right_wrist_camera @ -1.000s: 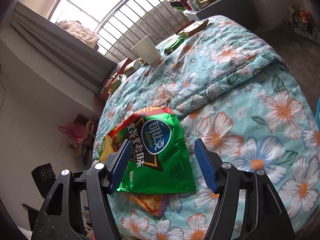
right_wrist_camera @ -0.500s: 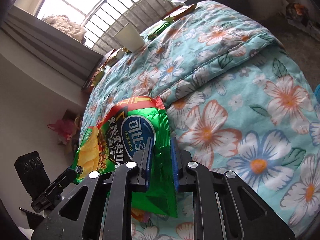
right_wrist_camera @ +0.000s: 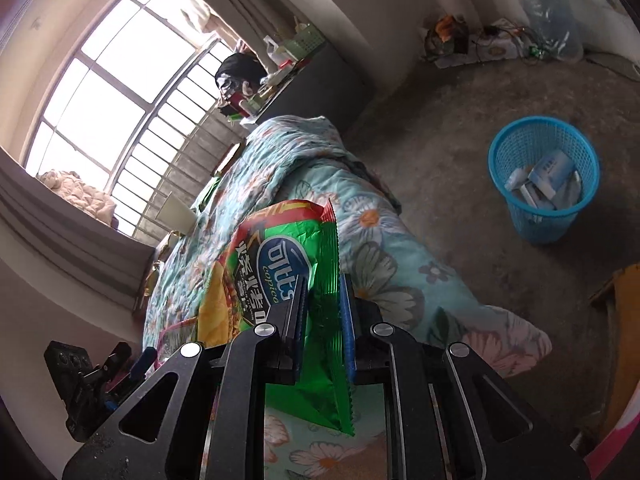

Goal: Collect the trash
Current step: 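Close the right tool on the green chip bag while the left tool grips the purple snack packet, then close the right tool on the red snack bag while the left tool lifts the purple packet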

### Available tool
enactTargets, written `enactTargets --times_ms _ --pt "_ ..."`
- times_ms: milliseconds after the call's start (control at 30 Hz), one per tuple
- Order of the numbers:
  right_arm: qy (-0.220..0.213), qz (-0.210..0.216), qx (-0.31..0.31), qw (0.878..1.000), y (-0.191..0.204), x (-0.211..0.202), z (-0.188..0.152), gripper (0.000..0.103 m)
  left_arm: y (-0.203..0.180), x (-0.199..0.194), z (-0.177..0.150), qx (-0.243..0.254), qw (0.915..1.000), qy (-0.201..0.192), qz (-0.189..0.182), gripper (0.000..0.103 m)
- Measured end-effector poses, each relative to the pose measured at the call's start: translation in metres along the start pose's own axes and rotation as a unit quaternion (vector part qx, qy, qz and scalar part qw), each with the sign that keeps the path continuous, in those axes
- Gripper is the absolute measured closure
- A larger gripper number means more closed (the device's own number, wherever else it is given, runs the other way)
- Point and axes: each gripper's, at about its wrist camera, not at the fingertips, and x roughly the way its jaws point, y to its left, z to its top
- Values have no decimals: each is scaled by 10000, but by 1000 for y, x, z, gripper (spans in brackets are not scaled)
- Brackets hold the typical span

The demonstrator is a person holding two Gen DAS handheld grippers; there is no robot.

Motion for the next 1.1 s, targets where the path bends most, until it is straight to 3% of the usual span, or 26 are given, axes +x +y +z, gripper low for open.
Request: enactTargets --times_ms 100,267,533,600,700,800,867,967,1100 --pt "22 12 146 9999 -6 8 -4 89 0 -21 -27 20 9990 374 -260 37" --pt "219 129 209 9995 -3 26 -8 89 25 -18 -73 -953 9916 876 -27 35" --pt "445 343 112 9984 8 13 -28 86 45 -7 -58 -1856 9824 135 174 40" --pt "656 414 -93 9969 16 11 -38 85 51 -5 -52 -2069 9779 27 312 50" --pt "832 447 -457 9945 23 3 -45 74 61 -3 -46 -2366 9705 -26 472 66" --pt "832 420 -720 9930 25 -6 -41 62 63 -1 -40 -2313 9709 -47 621 76" --pt "761 372 -877 9925 26 -12 -32 61 66 -1 -36 -2263 9716 -101 676 81" --pt "631 532 -1119 9903 35 -16 -10 49 67 -7 -30 -2133 9735 -223 793 85" --pt "992 979 -1815 9735 76 14 18 33 72 -16 -26 -2058 9741 -267 895 85"
